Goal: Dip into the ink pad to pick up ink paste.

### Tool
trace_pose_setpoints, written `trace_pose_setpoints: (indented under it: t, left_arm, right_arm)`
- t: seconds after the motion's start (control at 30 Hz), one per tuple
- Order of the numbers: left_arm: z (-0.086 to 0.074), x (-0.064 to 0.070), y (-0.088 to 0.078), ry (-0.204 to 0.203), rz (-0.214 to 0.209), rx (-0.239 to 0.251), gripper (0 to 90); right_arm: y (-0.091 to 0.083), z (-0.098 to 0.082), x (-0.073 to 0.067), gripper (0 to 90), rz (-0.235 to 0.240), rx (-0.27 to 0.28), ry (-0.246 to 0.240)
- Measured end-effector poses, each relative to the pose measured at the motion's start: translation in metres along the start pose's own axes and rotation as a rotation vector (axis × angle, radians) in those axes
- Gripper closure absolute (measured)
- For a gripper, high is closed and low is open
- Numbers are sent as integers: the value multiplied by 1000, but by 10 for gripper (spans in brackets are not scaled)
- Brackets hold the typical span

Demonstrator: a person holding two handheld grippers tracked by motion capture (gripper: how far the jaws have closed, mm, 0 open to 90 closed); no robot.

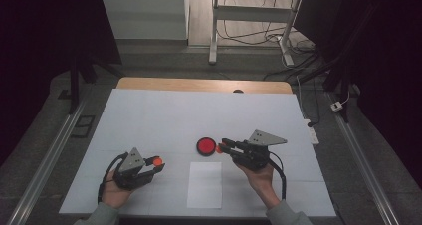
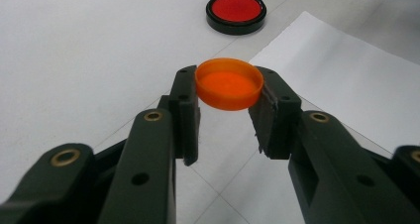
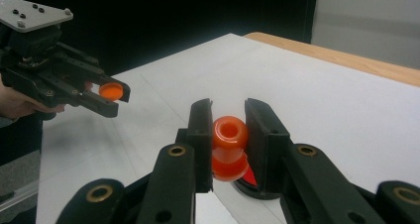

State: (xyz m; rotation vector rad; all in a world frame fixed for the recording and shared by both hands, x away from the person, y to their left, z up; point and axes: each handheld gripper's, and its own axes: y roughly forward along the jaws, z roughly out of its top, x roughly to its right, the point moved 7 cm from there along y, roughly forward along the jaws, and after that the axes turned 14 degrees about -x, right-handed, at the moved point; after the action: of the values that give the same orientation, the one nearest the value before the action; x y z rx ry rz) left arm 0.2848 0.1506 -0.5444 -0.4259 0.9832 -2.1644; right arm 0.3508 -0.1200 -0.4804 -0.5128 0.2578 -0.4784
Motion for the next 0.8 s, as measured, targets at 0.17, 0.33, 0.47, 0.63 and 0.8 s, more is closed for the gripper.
trace_pose_setpoints:
  t: [0.17,0.33,0.47,0.63,0.8]
  left_arm:
    - [0,0,1,1,-5,-2,650]
    - [0,2,2,7,-7,-7,650]
    - [0,2,2,10,-8,-10,650]
    - [0,2,3,7,-11,-12,650]
    - [-1,2,3,9,-13,-12,650]
  right_arm:
    - [6,1,1,728,-5,-12,-4]
    - [14,1,0,728,-8,-29,-12]
    - [17,1,1,728,-15,-38,-9]
    - [22,2,6,728,-26,-46,1]
    - [33,4,10,728,-28,-63,3]
